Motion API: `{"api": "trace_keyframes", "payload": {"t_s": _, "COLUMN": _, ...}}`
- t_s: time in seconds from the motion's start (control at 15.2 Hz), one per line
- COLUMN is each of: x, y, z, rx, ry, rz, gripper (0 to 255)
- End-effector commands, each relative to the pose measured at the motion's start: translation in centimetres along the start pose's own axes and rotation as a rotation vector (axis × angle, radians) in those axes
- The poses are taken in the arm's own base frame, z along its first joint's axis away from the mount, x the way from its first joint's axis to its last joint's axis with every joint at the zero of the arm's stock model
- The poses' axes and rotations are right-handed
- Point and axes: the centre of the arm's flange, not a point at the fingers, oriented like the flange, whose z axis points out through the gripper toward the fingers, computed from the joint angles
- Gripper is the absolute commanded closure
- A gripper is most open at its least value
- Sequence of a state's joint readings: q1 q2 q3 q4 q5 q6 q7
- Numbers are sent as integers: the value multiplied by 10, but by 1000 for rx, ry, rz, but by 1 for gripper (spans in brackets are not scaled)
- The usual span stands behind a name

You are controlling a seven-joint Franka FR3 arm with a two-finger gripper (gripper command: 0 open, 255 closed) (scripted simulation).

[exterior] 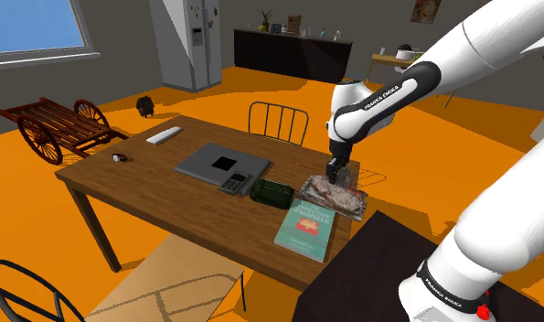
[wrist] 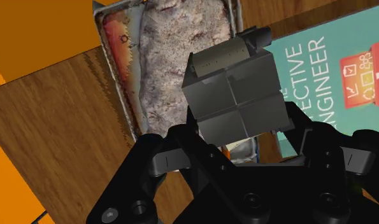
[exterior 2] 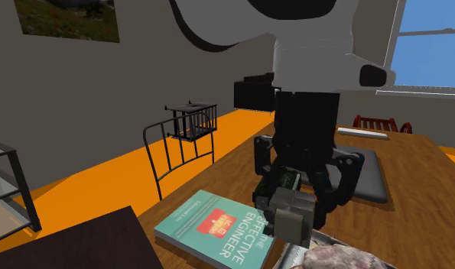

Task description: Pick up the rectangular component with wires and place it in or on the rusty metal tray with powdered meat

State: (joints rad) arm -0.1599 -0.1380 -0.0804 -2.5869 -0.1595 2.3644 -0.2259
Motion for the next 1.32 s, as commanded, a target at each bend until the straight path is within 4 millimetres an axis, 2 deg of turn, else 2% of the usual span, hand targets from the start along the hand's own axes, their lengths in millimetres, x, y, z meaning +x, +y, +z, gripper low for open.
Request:
{"api": "trace_keyframes", "payload": {"t_s": 0.0, "x": -14, "y": 23, "z": 0, "rx": 0, "ry": 0, "rz": -2, "gripper": 255}}
{"api": "trace_keyframes", "payload": {"t_s": 0.26, "x": -42, "y": 68, "z": 6, "rx": 0, "ry": 0, "rz": -2, "gripper": 255}}
{"api": "trace_keyframes", "payload": {"t_s": 0.33, "x": -52, "y": 84, "z": 8, "rx": 0, "ry": 0, "rz": -2, "gripper": 255}}
{"api": "trace_keyframes", "payload": {"t_s": 1.25, "x": -44, "y": 79, "z": 81, "rx": 0, "ry": 0, "rz": -2, "gripper": 255}}
